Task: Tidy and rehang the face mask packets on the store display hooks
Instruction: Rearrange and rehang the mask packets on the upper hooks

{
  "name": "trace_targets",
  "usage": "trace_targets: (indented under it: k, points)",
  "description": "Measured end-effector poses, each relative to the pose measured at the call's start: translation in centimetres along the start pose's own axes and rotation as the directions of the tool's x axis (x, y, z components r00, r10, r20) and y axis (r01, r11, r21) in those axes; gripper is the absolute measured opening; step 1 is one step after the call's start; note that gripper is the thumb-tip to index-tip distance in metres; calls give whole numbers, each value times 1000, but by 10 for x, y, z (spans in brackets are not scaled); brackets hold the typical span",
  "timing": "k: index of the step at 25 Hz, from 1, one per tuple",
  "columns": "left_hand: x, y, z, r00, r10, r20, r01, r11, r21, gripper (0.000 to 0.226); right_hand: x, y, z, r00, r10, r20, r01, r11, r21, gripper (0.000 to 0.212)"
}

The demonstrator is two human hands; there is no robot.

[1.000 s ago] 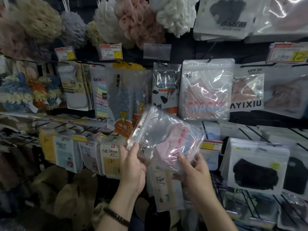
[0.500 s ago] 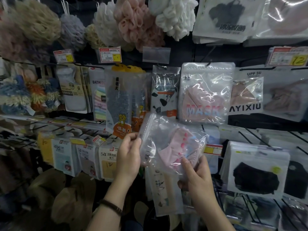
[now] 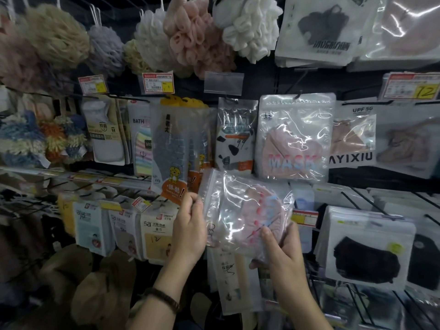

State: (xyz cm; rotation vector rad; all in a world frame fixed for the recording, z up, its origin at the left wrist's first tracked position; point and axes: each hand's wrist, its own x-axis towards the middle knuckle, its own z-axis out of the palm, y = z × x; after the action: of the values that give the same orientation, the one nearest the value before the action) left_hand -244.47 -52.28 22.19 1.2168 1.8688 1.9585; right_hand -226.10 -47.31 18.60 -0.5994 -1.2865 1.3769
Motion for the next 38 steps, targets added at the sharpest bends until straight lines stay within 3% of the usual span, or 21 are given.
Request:
trace_targets:
  k: [5, 7, 10, 12, 14, 17, 19, 21, 25, 28, 33, 36, 38]
  points:
    - [16, 16, -14, 984, 155, 90, -167, 974, 150, 25, -4, -6, -8, 996, -43, -73, 36, 996, -87, 7]
    - [24, 31, -16, 959, 255, 125, -273, 948, 166, 26, -4, -21, -15, 974, -165, -157, 116, 952, -283, 9]
    - [38, 60, -17, 913, 356, 198, -394, 896, 205, 24, 3, -61, -23, 899, -378, -222, 226, 833, -506, 34]
    - [46, 79, -16, 876, 382, 294, -456, 853, 252, 20, 15, -91, -24, 837, -520, -170, 317, 715, -623, 41]
    - [51, 102, -10, 835, 391, 386, -523, 782, 339, 17, 33, -122, -19, 834, -550, -47, 388, 645, -658, 40]
    - [55, 138, 4, 775, 435, 459, -619, 669, 411, 14, 65, -156, -3, 912, -403, 76, 358, 694, -625, 35]
    - [58, 158, 16, 736, 481, 477, -673, 596, 438, 13, 86, -169, 2, 924, -378, 55, 338, 742, -578, 16]
    - [65, 175, 30, 722, 510, 468, -692, 557, 460, 11, 101, -179, 1, 934, -359, -3, 316, 828, -463, 10]
    - [90, 200, 57, 783, 522, 337, -622, 672, 403, 15, 125, -200, -9, 949, -294, -115, 244, 914, -323, 14]
    - [107, 209, 78, 824, 512, 242, -564, 783, 263, 15, 147, -213, -11, 934, -316, -167, 227, 885, -408, 23]
    - [126, 215, 105, 855, 491, 169, -518, 829, 212, 14, 169, -223, -7, 915, -355, -193, 223, 842, -491, 42]
    - [134, 213, 113, 857, 485, 177, -514, 830, 216, 12, 180, -222, -9, 920, -326, -219, 185, 851, -492, 44]
    - [138, 212, 115, 863, 472, 179, -503, 833, 229, 11, 183, -223, -9, 922, -309, -233, 166, 860, -483, 35]
